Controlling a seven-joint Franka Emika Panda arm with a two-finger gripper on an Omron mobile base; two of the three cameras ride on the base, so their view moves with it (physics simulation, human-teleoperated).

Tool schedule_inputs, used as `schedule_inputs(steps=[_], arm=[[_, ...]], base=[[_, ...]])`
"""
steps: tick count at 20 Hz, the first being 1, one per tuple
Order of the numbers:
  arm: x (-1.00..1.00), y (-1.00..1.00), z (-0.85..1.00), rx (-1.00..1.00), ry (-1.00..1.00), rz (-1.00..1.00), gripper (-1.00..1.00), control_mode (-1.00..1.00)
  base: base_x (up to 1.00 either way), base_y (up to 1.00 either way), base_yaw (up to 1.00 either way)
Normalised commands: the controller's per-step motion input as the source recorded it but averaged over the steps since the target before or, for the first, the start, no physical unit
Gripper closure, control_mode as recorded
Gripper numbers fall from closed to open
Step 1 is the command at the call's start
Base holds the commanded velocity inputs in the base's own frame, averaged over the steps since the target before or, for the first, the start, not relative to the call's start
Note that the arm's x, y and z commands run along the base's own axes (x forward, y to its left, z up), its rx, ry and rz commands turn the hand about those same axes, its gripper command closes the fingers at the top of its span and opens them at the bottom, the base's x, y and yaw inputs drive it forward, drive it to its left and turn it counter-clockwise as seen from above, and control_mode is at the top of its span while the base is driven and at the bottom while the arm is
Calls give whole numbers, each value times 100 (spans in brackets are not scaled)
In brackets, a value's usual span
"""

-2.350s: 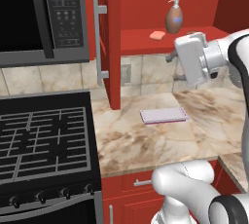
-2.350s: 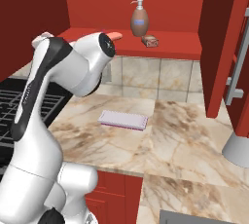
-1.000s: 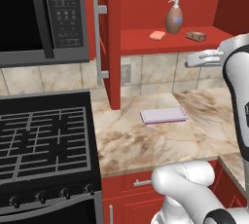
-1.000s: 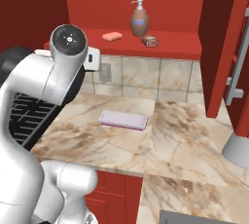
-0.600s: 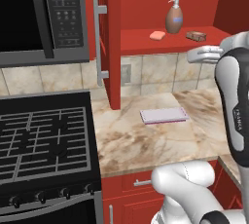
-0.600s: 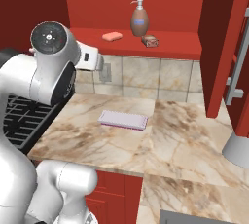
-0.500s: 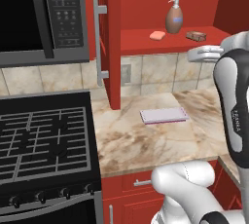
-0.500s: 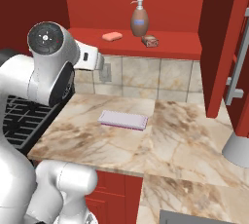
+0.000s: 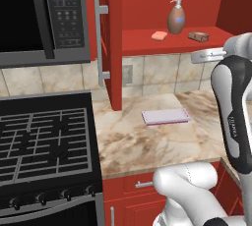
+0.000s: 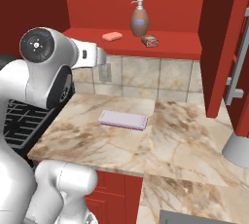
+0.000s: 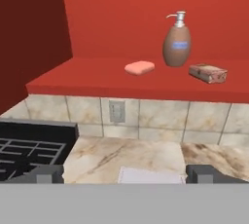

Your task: Pick the bar soap and bar soap from the cabinet and place them on the counter.

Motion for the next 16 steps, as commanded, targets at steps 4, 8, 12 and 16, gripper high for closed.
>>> schedule_inputs(steps=[4, 8, 12, 16], arm=[[9, -20, 13, -14, -2, -2, -100, -100], [9, -34, 16, -8, 0, -4, -100, -100], [11, -37, 17, -3, 0, -4, -100, -100], [18, -30, 10, 0, 0, -1, -100, -100]], base=[[0, 0, 0], [0, 0, 0], [0, 0, 0], [0, 0, 0]])
